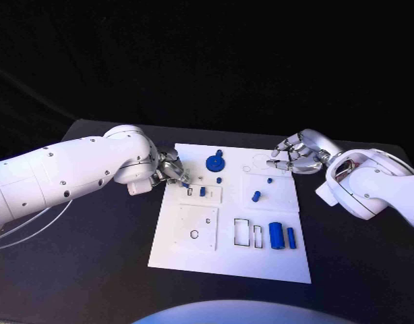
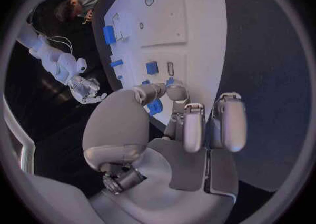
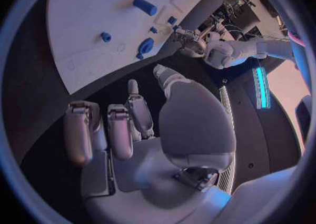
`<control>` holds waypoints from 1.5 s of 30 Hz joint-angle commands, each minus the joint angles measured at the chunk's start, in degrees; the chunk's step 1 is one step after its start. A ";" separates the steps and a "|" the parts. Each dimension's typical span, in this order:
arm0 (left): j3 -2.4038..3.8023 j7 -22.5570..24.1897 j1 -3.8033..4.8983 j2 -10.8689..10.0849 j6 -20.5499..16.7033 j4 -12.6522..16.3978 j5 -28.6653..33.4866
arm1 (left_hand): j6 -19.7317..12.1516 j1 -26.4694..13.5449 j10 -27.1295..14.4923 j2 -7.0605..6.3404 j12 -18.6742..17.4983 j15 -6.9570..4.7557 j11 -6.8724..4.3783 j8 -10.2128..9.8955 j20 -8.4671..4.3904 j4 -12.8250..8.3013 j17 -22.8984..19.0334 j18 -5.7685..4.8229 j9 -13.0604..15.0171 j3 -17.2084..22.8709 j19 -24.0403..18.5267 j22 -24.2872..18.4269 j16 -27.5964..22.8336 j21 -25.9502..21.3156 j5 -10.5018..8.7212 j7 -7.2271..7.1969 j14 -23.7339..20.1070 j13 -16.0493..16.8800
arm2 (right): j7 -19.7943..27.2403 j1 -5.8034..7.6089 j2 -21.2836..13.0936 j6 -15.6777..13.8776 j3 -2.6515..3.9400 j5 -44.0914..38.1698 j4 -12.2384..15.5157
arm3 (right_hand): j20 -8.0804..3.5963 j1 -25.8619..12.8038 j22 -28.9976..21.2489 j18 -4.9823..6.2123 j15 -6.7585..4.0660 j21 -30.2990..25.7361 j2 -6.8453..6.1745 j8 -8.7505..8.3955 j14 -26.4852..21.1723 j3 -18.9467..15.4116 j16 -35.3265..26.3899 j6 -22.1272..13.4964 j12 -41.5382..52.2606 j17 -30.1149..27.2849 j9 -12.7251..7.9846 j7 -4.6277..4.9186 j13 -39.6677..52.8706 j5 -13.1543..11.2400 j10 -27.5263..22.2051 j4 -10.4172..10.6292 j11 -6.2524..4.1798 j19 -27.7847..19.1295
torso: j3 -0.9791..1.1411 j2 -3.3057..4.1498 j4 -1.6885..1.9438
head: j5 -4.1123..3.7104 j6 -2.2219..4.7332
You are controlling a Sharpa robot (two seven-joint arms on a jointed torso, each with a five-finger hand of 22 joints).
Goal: Assemble the parts on the task board
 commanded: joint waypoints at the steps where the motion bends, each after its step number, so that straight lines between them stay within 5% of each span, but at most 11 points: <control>1: 0.06 1.35 -0.34 -0.42 -2.30 1.19 -2.00 | 1.72 -0.57 0.64 0.16 0.62 -0.33 0.03 0.24 -0.52 -9.18 15.10 1.06 -0.09 8.85 0.49 11.92 0.21 0.00 0.45 -1.20 5.95 0.40 | 0.24 -0.12 0.00 0.79 0.00 -0.25 0.07 | -0.45 0.05 11.92 0.93 -0.37 -0.35 0.21 0.36 5.65 0.05 -0.21 -0.44 0.03 13.59 0.05 -0.13 0.85 0.20 0.03 0.45 -0.40 1.93 | -0.05 -0.14 0.19 | 0.02 -0.21; 12: 0.06 0.53 -1.05 -0.84 -2.02 2.63 -3.80 | 1.90 -0.92 0.92 0.14 1.09 -0.38 -0.03 0.31 -0.56 -9.43 15.10 1.03 -0.14 9.10 0.58 11.99 0.21 0.13 0.64 -1.25 5.95 0.86 | 0.23 -0.29 -0.02 0.82 0.00 -0.25 0.07 | -0.45 0.05 11.92 0.93 -0.37 -0.35 0.21 0.36 5.65 0.05 -0.21 -0.44 0.03 13.59 0.05 -0.13 0.85 0.20 0.03 0.45 -0.40 1.93 | -0.01 0.01 0.08 | 0.21 -0.44; 45: -0.10 -1.22 -1.32 0.10 0.57 3.00 -5.37 | 2.40 -2.06 2.00 0.19 3.12 -0.52 -0.19 0.58 -0.70 -10.38 15.10 0.97 -0.31 9.76 0.79 12.13 0.21 0.41 1.41 -1.42 5.95 2.90 | 0.27 -0.36 0.00 0.84 0.00 -0.24 0.02 | -0.47 0.15 11.91 0.94 -0.39 -0.42 0.22 0.43 5.65 -0.08 -0.22 -0.43 0.05 13.57 0.22 -0.15 0.85 0.42 0.05 0.65 -0.42 1.91 | 0.04 -0.02 0.05 | 0.14 -0.93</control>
